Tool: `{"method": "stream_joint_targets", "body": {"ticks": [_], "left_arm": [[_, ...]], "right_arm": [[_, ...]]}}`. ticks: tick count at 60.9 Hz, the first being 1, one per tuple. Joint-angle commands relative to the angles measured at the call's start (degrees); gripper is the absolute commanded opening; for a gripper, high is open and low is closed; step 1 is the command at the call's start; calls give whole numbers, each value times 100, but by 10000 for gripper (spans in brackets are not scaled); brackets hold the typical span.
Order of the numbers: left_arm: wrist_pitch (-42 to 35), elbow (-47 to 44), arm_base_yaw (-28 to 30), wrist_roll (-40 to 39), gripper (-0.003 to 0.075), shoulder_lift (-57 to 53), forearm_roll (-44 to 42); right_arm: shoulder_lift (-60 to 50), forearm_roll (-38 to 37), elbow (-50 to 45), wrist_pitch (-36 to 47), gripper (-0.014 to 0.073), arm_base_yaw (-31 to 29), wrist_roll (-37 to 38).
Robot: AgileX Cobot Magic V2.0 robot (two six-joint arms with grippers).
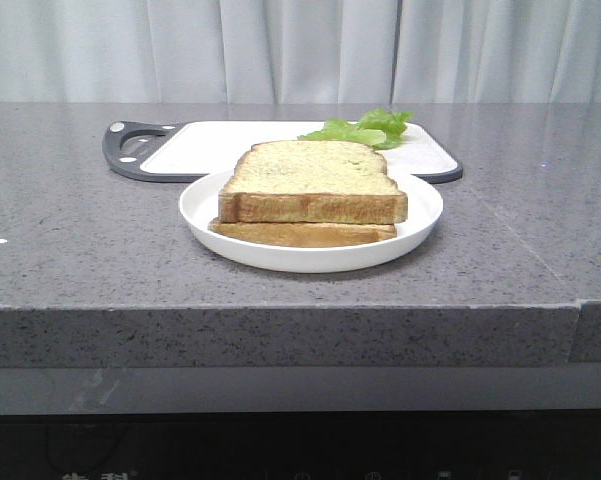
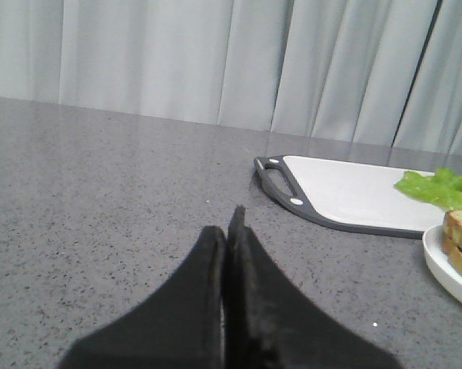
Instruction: Left arm grabs bread, right arm adds lettuce
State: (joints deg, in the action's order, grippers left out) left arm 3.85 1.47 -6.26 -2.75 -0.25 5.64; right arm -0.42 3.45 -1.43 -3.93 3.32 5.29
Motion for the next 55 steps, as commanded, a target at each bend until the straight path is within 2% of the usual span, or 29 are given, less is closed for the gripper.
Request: {"method": "stream_joint_targets", "body": {"ticks": [1,18,28,35,41,55], "left_arm": [[-156,550,14,-40,-20,-93,-19],[1521,2288,14,-40,-20,438,-257],[2287,3351,14,-40,-20,1266,-292],[2843,3953,14,-40,-20,1899,-252],[2921,4150,14,-40,-20,2271,-229],[2778,4137,14,-40,-20,2780,-224]], "right_arm": [[-137,62,374,474,-118,-35,-64],[24,135,1860,-353,-118,-35,-64],[704,135,2763,-1045,-118,-35,-64],[1314,143,3346,-1839,-118,-35,-64],[1768,143,3614,-2326,-118,-35,-64],[2338,150,3582,-2447,-118,-35,-64]]}}
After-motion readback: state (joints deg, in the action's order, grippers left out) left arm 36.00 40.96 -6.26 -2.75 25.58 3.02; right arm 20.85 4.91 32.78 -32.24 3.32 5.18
